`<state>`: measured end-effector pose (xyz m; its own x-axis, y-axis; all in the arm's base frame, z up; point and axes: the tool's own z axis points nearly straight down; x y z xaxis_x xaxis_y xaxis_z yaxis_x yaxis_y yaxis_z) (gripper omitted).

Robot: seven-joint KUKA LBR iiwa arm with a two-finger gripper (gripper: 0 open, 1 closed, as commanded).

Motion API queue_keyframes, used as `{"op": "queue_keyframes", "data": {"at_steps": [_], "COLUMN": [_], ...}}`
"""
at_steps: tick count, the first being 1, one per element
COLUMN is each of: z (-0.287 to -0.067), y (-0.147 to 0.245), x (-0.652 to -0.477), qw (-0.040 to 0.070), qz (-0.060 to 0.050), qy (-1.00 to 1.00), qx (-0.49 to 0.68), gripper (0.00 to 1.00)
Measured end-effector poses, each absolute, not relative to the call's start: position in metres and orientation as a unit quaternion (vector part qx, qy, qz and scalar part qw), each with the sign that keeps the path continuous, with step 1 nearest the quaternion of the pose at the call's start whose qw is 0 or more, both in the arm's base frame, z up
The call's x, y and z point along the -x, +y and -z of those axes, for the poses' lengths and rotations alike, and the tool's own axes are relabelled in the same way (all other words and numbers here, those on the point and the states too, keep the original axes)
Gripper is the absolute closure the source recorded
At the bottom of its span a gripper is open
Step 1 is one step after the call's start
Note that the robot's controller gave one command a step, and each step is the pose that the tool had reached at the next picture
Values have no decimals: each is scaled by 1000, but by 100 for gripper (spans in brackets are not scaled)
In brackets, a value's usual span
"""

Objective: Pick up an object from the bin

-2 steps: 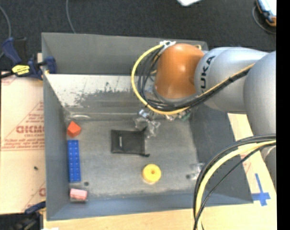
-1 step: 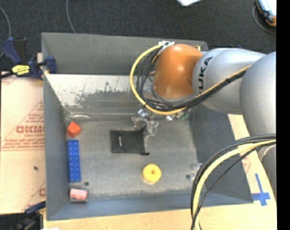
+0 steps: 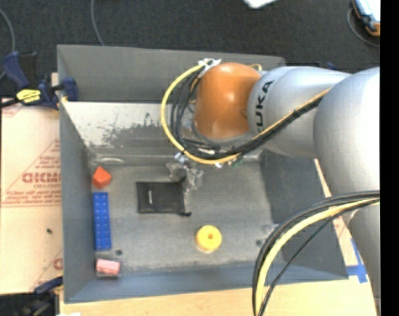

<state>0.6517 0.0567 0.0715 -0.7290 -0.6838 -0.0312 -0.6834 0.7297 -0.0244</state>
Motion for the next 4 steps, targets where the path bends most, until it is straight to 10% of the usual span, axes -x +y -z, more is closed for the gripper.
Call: {"op": "queue_keyframes", "data": {"at_steps": [3,4], "z": [-73,-167], "y": [100,144], "x": [-653,-572], "qw": [23,23], "qz": [7,10], "qy": [912,858], "qx": [410,513], "gripper": [100,100]}}
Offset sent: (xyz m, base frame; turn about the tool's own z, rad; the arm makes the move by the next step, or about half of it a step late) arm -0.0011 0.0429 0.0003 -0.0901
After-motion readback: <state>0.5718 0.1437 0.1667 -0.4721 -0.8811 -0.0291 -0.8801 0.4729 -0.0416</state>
